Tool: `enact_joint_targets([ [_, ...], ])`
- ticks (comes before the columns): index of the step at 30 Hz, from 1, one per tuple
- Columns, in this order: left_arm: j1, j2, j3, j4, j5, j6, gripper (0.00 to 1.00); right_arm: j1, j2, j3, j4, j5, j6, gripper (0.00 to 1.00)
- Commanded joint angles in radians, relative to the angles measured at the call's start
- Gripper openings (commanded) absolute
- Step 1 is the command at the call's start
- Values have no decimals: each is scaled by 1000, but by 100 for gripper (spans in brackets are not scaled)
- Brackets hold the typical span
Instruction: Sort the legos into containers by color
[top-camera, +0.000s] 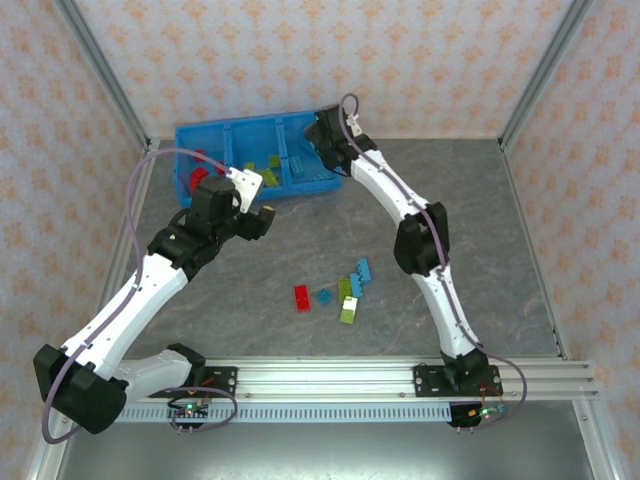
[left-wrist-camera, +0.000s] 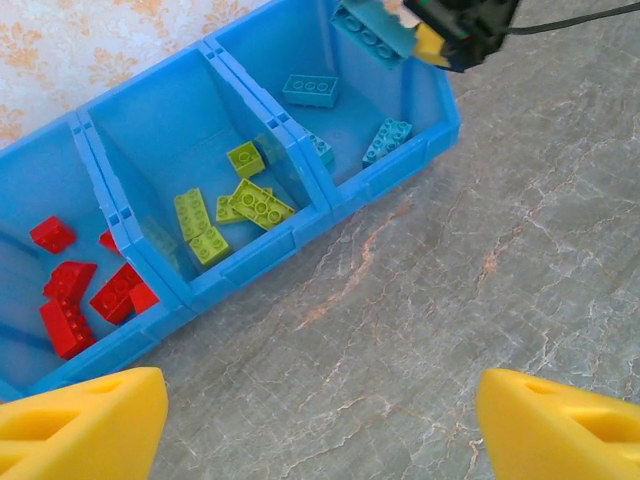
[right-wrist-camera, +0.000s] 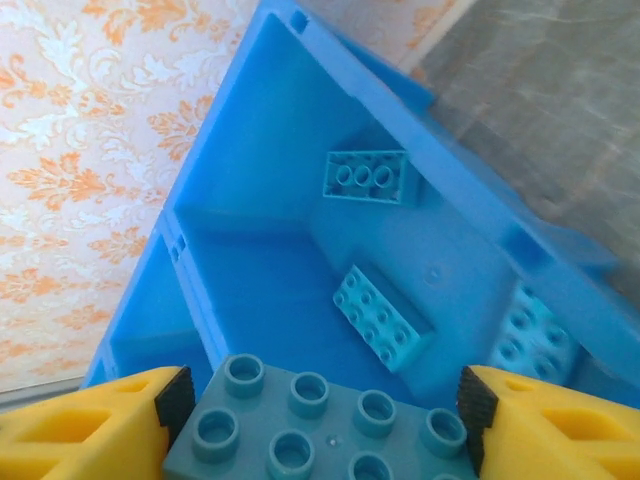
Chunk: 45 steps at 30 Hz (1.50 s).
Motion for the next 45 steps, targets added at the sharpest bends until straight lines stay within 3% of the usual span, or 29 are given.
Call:
enact_joint_targets([
  [1, -1, -14, -14, 34, -39, -4, 81, -4, 73, 180, -115, -47, -27, 82],
  [5, -2, -6, -13, 36, -45, -11, 81, -4, 0, 100, -91, -62, -45, 89],
  [11, -2, 22, 0, 33, -64, -80, 81, -4, -243, -100, -113, -143, -162, 89],
  [13, -1, 50, 26, -1, -90, -167, 81, -4, -356, -205, -130, -176, -239, 89],
  [16, -4, 149, 166, -214, -115, -413, 77, -4, -571, -438, -129, -208, -354, 89],
  [19, -15, 220, 235, -389, -20, -637, 72, -4, -821, -742, -104, -204, -445, 90],
  [22, -76, 192, 135, -360, 87, -857, 69, -4, -1044, -1005, -141, -125, -498, 92],
  [24, -152, 166, 60, -326, 78, -969, 69, -4, -1169, -1144, -185, -45, -488, 94],
  [29, -323, 226, -22, -288, 43, -1088, 71, -4, -1409, -1402, -186, 42, -442, 99],
  [34, -367, 424, 24, -303, 85, -1047, 72, -4, -1394, -1369, -259, 85, -504, 99],
  [39, -367, 524, 1, -224, 98, -1072, 68, -4, -1299, -1276, -314, 98, -561, 100],
  [45, -366, 621, 45, -212, 123, -1032, 53, -4, -1254, -1287, -309, 96, -543, 100],
])
